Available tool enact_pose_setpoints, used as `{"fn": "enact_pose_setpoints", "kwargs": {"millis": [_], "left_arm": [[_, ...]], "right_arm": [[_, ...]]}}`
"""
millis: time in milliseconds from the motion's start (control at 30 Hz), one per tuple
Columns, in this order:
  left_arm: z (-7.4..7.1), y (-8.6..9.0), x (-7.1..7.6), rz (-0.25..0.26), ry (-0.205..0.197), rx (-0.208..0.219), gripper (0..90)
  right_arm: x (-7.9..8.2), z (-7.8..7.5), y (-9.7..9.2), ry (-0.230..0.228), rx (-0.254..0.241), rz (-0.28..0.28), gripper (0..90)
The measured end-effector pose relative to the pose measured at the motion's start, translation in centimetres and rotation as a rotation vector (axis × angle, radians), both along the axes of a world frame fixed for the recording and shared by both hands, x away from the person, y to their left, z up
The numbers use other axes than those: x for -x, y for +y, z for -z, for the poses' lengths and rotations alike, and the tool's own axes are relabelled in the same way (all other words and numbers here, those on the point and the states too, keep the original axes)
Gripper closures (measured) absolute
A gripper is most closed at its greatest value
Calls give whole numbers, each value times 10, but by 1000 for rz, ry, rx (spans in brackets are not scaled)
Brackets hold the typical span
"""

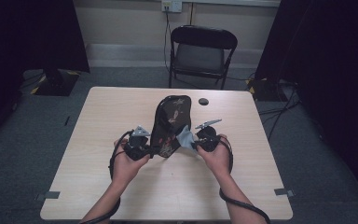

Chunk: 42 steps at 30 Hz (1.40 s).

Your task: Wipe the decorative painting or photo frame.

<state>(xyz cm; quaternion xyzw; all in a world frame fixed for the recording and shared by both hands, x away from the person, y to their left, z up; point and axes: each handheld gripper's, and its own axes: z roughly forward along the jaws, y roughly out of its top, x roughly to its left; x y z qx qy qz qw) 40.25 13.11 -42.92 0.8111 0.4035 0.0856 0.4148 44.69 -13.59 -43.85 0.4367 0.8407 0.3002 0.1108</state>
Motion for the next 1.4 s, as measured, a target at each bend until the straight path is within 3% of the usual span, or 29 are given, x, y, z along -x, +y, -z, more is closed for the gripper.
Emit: {"fn": "enact_pose_setpoints", "kwargs": {"millis": [167, 433, 667, 833, 1033, 1233, 1400], "left_arm": [[0, 0, 0, 0, -1, -1, 784], [0, 0, 0, -4, -3, 2, 784], [0, 0, 0, -4, 1, 1, 784], [0, 0, 0, -5, 1, 2, 784], [0, 0, 0, -9, 0, -1, 784], [0, -1, 1, -10, 1, 1, 784], [-1, 0, 0, -8, 4, -2, 784]], "right_arm": [[2, 10, 2, 25, 28, -12, 825], [6, 24, -4, 51, 35, -25, 825], [12, 18, -14, 46, 23, -29, 825], [13, -13, -25, -8, 3, -13, 825], [12, -67, -32, -98, -45, 3, 825], [10, -122, -27, -194, -56, -5, 825], [7, -150, -19, -245, -68, -20, 826]]}}
